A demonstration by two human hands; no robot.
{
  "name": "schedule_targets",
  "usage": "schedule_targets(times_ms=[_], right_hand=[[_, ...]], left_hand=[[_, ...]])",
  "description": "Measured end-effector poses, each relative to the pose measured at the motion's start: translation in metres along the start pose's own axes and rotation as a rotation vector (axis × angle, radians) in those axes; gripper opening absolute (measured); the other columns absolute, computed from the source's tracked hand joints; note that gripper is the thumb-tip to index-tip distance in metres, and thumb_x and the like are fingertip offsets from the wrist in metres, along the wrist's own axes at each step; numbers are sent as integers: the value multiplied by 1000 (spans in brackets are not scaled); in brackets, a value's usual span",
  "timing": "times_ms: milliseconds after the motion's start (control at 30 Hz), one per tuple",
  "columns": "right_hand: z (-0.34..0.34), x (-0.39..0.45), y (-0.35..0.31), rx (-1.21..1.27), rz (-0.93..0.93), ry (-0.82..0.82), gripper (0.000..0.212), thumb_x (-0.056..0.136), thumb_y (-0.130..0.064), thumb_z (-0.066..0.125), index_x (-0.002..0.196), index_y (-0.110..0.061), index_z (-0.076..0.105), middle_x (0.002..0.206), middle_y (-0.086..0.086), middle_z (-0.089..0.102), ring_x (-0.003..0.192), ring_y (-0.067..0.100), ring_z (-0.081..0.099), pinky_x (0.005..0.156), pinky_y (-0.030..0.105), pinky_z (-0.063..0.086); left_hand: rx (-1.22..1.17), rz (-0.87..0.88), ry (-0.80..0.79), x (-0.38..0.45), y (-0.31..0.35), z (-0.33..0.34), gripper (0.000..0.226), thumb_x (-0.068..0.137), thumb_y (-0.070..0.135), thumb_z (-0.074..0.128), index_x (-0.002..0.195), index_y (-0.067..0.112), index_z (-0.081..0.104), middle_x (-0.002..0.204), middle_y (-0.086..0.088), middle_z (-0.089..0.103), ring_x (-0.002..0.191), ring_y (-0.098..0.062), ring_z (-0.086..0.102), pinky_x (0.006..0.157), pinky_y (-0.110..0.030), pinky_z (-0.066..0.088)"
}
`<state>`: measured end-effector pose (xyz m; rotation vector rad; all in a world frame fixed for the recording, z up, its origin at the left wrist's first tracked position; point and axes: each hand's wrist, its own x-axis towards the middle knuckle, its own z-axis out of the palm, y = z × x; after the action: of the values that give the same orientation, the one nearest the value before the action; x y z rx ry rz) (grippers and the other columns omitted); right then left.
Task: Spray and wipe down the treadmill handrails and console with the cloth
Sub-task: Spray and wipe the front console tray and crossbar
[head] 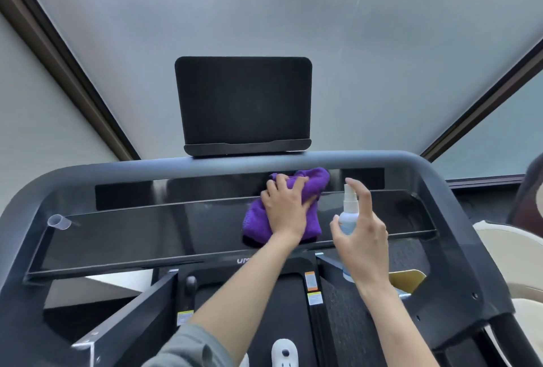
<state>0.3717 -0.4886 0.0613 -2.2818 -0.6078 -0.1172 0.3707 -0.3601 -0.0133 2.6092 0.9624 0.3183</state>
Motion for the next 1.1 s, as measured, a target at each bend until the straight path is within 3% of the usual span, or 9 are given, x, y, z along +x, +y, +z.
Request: schedule_targets(times_ms=[100,333,433,500,667,900,1100], right_hand=[[-3,0,0,-12,2,-6,69,79,-3,64,135,-32,39,69,2,55,62,26,54,62,39,50],[6,-2,-7,9,3,-46,68,81,-3,61,136,-33,38,66,2,54,60,24,53,64,37,51],[9,-8,-8,4,4,-46,67,81,-4,61,136,-34,38,63,-1,51,59,22,52,63,36,49],[10,-12,-4,-21,19,-33,68,81,-5,61,136,-35,38,62,-5,47,58,19,49,60,33,45],[-8,-24,18,-94,81,55,69,81,-7,63,134,-39,33,68,-6,49,62,20,51,62,33,44],[-56,-5,56,-268,138,237,65,82,-7,63,136,-30,36,81,2,58,71,34,58,60,34,42],[-53,9,58,-302,106,221,67,81,-8,63,133,-36,32,76,-1,51,65,34,55,56,32,35]], left_hand=[[-79,34,-60,-5,-15,-7,38,88,52,55,123,37,56,119,-4,48,105,-27,43,86,-38,33],[-95,-406,248,-28,-171,-67,37,84,44,66,114,23,66,113,-13,51,102,-36,45,86,-46,36],[-97,-542,301,-31,-188,-69,41,83,46,66,114,20,65,112,-16,51,102,-39,46,86,-49,37],[-58,-483,267,-27,-161,-59,42,83,47,65,115,20,64,112,-16,52,100,-39,47,82,-49,38],[8,-113,140,-19,-79,-29,39,85,48,62,117,25,64,111,-11,53,99,-34,48,79,-45,38],[-48,-95,95,-8,-32,-6,38,84,51,61,113,28,63,111,-9,52,100,-33,46,79,-43,36],[-68,-58,127,-8,-29,-2,34,81,50,65,108,28,65,104,-8,55,95,-32,49,77,-42,37]])
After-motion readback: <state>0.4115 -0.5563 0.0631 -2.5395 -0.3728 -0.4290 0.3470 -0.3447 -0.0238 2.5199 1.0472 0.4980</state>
